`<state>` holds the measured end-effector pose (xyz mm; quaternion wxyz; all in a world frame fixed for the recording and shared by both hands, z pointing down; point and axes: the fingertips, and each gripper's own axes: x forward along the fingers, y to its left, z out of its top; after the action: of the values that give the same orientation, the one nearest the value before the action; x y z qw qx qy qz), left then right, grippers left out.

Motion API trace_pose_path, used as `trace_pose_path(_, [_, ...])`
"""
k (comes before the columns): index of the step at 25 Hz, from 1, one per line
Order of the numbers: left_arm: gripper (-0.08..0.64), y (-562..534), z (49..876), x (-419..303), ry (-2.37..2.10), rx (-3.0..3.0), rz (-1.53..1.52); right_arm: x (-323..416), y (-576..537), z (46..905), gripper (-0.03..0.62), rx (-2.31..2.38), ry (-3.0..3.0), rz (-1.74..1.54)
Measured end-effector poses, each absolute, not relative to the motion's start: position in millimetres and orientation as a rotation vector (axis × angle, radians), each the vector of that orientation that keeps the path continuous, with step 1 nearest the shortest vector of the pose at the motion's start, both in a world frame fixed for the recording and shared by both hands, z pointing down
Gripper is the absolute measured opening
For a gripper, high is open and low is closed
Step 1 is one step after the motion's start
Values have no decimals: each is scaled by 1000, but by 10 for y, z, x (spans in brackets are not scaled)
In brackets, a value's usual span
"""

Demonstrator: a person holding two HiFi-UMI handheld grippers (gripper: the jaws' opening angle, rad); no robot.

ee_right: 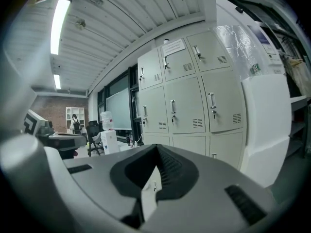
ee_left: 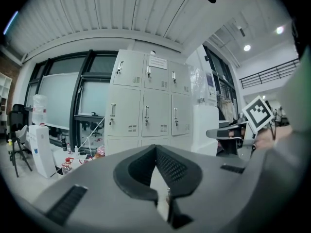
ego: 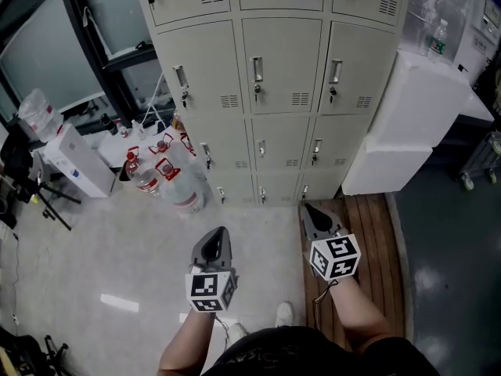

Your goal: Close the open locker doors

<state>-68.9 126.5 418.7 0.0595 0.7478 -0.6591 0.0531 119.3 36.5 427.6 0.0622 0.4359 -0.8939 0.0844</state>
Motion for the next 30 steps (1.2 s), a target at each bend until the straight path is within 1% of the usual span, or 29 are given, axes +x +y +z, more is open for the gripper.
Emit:
trace_pose_path(4, [3, 1391, 4150, -805, -1961, 2291, 142, 1095, 582, 4177, 0, 1357, -2681, 212])
trace_pose_path(22, [3, 2118, 4181, -1313, -1793, 2403, 163, 595, 1601, 4131, 0, 1531, -2605, 264])
trace_pose_path(30, [5, 2354, 4172, -1449, -1755, 2440, 140, 442, 1926, 4110, 0, 1561, -2580, 237])
